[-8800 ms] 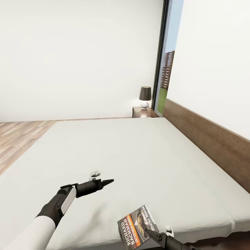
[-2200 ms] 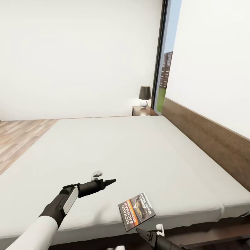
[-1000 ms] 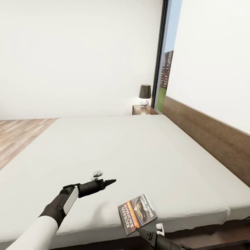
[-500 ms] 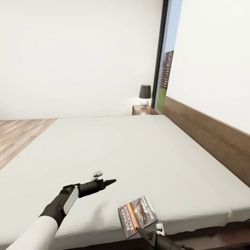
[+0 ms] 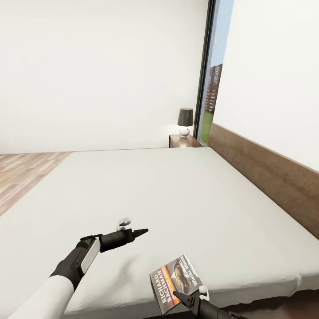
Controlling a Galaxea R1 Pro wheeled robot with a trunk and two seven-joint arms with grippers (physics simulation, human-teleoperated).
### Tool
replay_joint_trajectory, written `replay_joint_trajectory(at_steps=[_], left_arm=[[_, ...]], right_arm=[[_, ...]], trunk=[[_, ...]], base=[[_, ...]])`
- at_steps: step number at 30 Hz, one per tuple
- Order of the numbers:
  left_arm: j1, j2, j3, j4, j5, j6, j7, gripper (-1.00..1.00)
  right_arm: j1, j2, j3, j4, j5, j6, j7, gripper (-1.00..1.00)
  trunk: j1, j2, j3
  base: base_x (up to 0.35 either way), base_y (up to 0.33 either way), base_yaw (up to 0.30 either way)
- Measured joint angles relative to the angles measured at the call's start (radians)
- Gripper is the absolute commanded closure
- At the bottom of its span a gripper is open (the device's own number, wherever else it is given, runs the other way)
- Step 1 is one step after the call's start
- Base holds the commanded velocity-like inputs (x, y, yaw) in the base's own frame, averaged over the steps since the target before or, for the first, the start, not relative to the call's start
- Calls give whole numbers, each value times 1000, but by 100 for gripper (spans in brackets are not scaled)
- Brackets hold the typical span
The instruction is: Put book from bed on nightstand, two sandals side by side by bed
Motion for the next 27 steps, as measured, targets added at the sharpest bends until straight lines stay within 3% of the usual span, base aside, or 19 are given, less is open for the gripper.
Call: replay_joint_trajectory(at_steps=[7, 8, 27], left_arm=[[0, 0, 0, 0, 0, 0, 0, -100], [0, 0, 0, 0, 0, 0, 0, -100], [0, 0, 0, 0, 0, 0, 0, -100]], right_arm=[[0, 0, 0, 0, 0, 0, 0, -100], [0, 0, 0, 0, 0, 0, 0, 100], [0, 0, -8, 0, -1, -6, -1, 100]], trunk=[[0, 0, 0], [0, 0, 0], [0, 0, 0]], base=[[0, 0, 0], [0, 0, 0], [0, 0, 0]])
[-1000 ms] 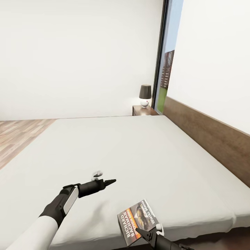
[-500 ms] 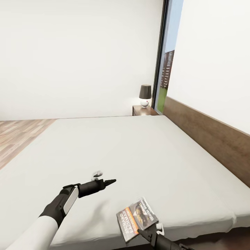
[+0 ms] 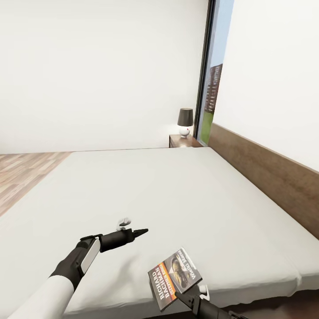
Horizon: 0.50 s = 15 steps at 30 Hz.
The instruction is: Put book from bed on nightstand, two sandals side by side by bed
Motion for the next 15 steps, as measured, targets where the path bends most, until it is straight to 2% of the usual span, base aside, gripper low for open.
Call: replay_joint_trajectory(at_steps=[11, 15], left_arm=[[0, 0, 0, 0, 0, -1, 1, -100], [0, -3, 0, 0, 0, 0, 2, -100]], right_arm=[[0, 0, 0, 0, -1, 2, 0, 100], [0, 0, -1, -1, -1, 2, 0, 100]], trunk=[[0, 0, 0], [-15, 28, 12]], base=[[0, 0, 0], [0, 0, 0]])
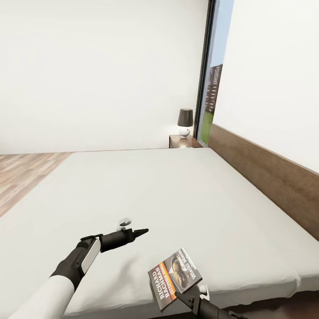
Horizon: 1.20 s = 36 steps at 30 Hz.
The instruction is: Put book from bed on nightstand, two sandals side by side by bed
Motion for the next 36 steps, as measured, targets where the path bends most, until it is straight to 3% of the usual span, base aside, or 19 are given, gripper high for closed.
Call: replay_joint_trajectory(at_steps=[28, 32, 36], left_arm=[[0, -3, 0, 1, -1, 0, 1, -100], [0, -3, 0, 16, -3, -3, 1, -100], [0, -4, -1, 22, -3, -4, 1, -100]], right_arm=[[0, 0, 0, 0, -2, 1, 10, 100], [0, 0, 1, 0, -1, 1, 14, 100], [0, 0, 0, 0, -2, 2, 16, 100]], trunk=[[-107, 196, 88], [-107, 196, 88], [-123, 224, 100]], base=[[0, 0, 0], [0, 0, 0], [0, 0, 0]])
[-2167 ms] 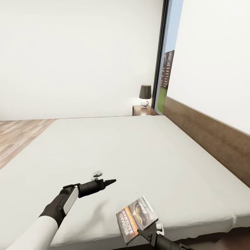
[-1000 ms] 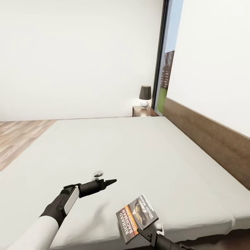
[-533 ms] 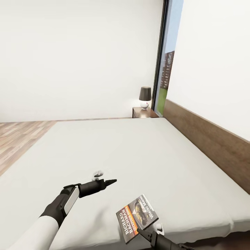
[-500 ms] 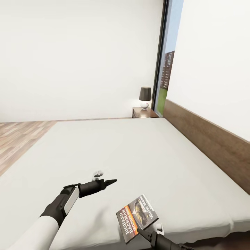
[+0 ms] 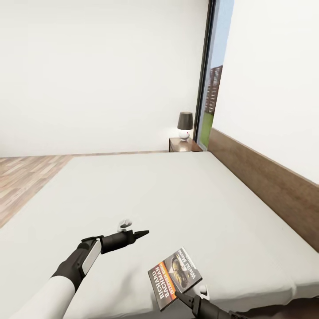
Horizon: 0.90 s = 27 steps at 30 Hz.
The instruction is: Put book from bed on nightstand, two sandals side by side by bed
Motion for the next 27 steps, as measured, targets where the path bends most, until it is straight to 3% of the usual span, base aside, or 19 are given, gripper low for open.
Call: replay_joint_trajectory(at_steps=[18, 27], left_arm=[[0, -13, 0, 3, 0, -1, 2, -100], [0, -33, -1, 4, 0, -1, 4, -100]], right_arm=[[0, -1, 0, -3, -2, 0, 3, 100], [0, -3, -1, -29, -2, 1, 47, 100]], trunk=[[-69, 126, 56], [-104, 189, 85]], base=[[0, 0, 0], [0, 0, 0]])
